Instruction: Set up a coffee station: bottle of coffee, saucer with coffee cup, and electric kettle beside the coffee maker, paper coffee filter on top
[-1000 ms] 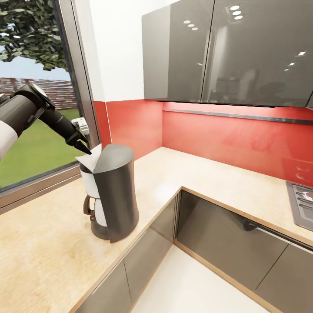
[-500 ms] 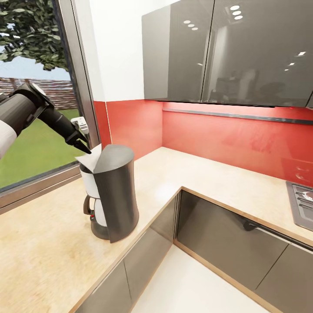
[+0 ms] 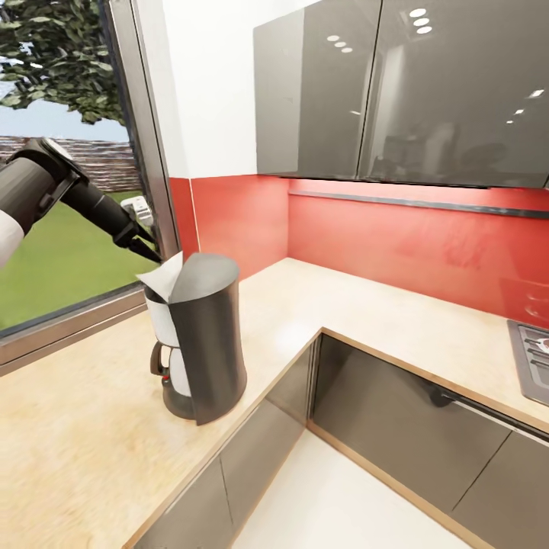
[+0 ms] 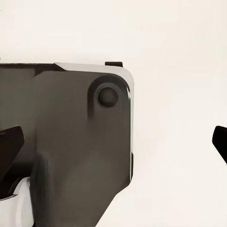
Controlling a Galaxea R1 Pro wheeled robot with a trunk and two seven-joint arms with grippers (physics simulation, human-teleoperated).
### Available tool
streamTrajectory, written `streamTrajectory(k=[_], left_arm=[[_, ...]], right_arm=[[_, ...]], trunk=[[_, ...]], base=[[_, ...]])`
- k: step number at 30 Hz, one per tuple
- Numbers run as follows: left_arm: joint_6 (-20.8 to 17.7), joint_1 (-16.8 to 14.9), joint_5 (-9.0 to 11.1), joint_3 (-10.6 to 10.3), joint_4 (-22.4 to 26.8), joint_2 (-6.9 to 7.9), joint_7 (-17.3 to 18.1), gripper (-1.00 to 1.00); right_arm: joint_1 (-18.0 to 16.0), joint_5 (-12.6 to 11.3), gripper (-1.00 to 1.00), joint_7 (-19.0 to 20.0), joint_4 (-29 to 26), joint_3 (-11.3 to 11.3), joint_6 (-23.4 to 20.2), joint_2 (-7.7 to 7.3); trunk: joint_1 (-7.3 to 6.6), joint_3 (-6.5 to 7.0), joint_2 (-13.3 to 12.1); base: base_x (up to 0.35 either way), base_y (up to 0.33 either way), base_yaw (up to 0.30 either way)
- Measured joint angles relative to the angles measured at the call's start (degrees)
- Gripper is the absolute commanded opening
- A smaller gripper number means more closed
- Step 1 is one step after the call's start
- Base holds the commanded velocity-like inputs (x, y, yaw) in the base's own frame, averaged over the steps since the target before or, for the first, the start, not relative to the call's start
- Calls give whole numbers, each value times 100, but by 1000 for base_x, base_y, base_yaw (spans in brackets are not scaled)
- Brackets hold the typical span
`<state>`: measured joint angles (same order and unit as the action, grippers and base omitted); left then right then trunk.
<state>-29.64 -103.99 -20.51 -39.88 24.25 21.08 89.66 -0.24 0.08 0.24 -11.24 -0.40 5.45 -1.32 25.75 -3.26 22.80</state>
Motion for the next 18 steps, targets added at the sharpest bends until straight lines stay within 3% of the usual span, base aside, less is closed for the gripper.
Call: streamTrajectory(k=[4, 9, 18], left_arm=[[13, 8, 0, 52, 1, -7, 0, 100], [35, 29, 1, 69, 2, -7, 0, 100], [20, 74, 1, 74, -58, 43, -1, 100]], right_arm=[[0, 0, 100, -1, 0, 0, 1, 0], [0, 0, 100, 0, 0, 0, 2, 0], [0, 0, 100, 0, 0, 0, 2, 0]], trunk=[[0, 0, 0], [1, 0, -1], [3, 1, -1]], base=[[0, -67, 244], [-60, -231, 268], [-234, -200, 272]])
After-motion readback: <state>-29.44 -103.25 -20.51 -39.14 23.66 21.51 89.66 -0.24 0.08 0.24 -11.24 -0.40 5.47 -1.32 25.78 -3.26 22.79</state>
